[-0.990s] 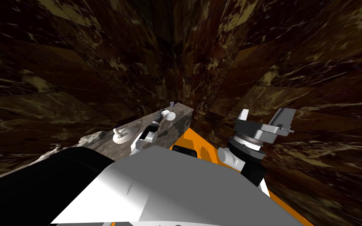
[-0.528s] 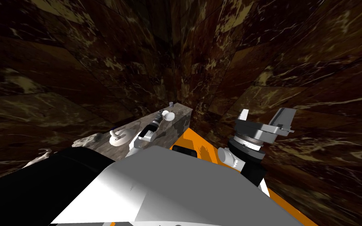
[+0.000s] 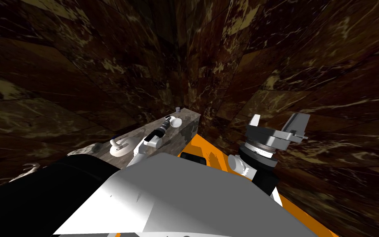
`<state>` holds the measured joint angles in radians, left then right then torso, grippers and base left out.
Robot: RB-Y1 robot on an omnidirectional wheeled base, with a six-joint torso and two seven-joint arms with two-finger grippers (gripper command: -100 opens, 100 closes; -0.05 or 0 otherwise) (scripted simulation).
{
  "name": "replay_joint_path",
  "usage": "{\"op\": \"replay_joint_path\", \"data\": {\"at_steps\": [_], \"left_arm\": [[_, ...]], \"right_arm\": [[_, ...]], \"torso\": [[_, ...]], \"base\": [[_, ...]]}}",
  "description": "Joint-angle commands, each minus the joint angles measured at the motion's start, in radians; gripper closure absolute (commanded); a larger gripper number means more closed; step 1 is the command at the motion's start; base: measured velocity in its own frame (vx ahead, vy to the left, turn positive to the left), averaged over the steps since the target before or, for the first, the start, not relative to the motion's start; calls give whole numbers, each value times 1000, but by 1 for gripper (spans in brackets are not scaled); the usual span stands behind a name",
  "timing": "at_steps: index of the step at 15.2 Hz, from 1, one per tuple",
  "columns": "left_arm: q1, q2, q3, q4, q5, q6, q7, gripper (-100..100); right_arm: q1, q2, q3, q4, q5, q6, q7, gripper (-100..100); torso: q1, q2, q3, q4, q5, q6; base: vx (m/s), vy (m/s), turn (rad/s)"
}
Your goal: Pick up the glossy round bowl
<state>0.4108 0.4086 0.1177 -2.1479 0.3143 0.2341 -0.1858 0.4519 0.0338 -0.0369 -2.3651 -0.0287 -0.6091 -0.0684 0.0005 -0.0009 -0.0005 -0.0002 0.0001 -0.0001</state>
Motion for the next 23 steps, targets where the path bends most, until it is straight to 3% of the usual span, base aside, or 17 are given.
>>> {"op": "replay_joint_path", "data": {"at_steps": [1,4,5,8,9,12,13,16,17,20,21,23], "left_arm": [[-14,31,13,16,33,50,-8,-100],[-14,31,13,16,33,98,-8,-100],[-21,55,24,24,60,131,-15,-100],[-21,55,24,24,60,172,-15,-100],[-29,79,35,33,88,207,-23,-100],[-29,79,35,33,88,247,-23,-100],[-37,102,47,41,116,283,-30,-100],[-37,102,47,41,116,321,-30,-100],[-45,126,58,49,144,354,-37,-100],[-45,126,58,49,144,396,-37,-100],[-53,149,70,57,172,431,-45,-100],[-53,149,70,57,172,471,-45,-100]], "right_arm": [[0,0,0,0,0,0,0,0],[0,0,0,0,0,0,0,0],[0,0,0,0,0,0,0,0],[0,0,0,0,0,0,0,0],[0,0,0,0,0,0,0,0],[0,0,0,0,0,0,0,0],[0,0,0,0,0,0,0,0],[0,0,0,0,0,0,0,0],[0,0,0,0,0,0,0,0],[0,0,0,0,0,0,0,0],[0,0,0,0,0,0,0,0],[0,0,0,0,0,0,0,0]], "torso": [[0,0,0,0,0,0],[0,0,0,0,0,0],[0,0,0,0,0,0],[0,0,0,0,0,0],[0,0,0,0,0,0],[0,0,0,0,0,0],[0,0,0,0,0,0],[0,0,0,0,0,0],[0,0,0,0,0,0],[0,-1,0,0,0,0],[0,0,0,0,0,0],[0,-1,0,0,0,0]], "base": [[13,5,-72],[11,6,-47],[9,4,-79],[11,7,-48],[12,2,-89],[11,6,-45],[11,4,-88],[13,7,-45],[16,5,-73],[14,8,-53],[15,5,-77],[17,10,-75]]}}
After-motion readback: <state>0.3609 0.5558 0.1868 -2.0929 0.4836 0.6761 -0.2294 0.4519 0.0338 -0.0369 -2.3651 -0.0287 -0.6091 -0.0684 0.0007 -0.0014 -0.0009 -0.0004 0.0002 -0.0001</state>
